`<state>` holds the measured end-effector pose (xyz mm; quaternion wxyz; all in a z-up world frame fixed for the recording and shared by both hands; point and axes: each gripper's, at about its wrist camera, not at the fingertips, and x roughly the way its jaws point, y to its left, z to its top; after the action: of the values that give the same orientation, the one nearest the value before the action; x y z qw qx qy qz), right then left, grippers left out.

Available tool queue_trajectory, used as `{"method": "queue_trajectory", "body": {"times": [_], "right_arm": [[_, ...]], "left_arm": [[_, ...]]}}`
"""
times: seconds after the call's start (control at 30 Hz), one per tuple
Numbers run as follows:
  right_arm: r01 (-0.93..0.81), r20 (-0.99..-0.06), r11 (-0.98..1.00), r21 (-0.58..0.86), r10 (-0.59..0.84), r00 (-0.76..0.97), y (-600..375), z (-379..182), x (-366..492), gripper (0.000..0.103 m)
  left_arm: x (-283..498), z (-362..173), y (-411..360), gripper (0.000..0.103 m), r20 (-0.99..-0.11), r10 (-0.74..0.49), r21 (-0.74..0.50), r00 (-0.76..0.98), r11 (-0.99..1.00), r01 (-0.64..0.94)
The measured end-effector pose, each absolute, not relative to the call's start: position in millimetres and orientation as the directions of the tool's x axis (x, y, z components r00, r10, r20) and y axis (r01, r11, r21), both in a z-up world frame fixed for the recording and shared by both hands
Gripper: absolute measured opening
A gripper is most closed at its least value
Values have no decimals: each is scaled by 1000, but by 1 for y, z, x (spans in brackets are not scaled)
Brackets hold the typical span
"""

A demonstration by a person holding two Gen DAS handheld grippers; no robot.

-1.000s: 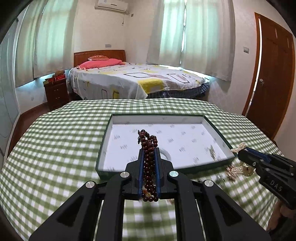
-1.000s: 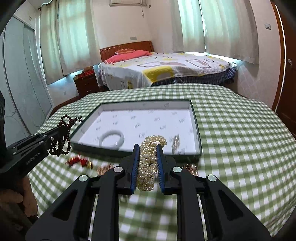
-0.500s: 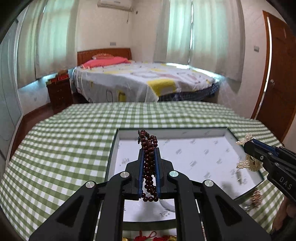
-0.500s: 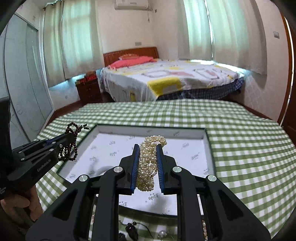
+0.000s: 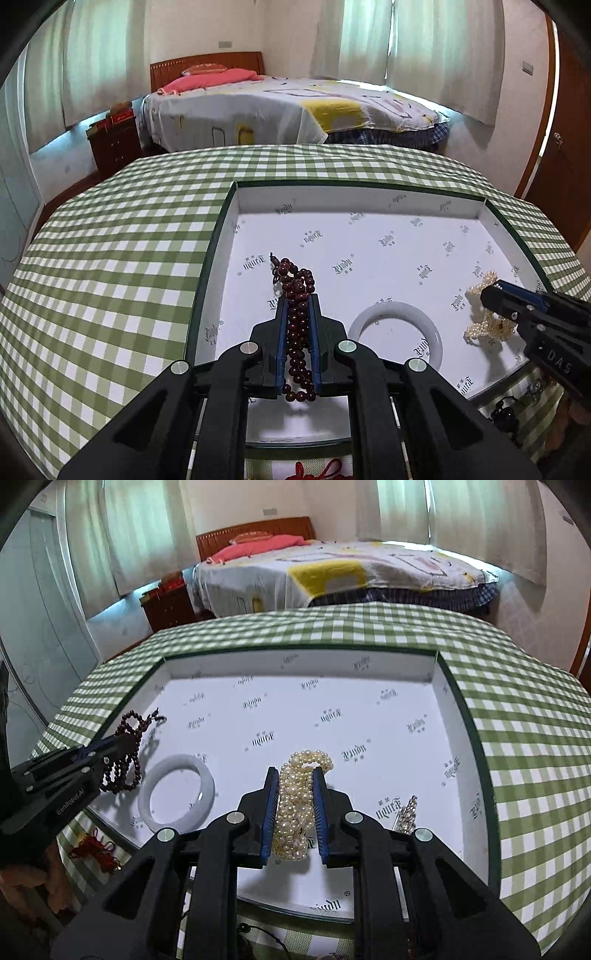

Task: Organize jewelry
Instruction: 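Lower the bead strand into the box with the left tool while the right tool lowers the pearls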

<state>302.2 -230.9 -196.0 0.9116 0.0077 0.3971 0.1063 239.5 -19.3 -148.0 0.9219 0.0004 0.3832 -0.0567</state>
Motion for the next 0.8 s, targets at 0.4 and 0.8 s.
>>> {"method": "queue_trajectory", "body": {"times": [0.4,0.8], "right_arm": [[-181,-712,978,108,203,673,-235,-190,298,39],[-171,-667,979,108,199,718,-244,-167,254,39]], "left_arm": [[234,-150,-29,60,-723,-127,-50,679,990,132],[206,-128,-18,65,-671,-125,-76,730,992,99]]}}
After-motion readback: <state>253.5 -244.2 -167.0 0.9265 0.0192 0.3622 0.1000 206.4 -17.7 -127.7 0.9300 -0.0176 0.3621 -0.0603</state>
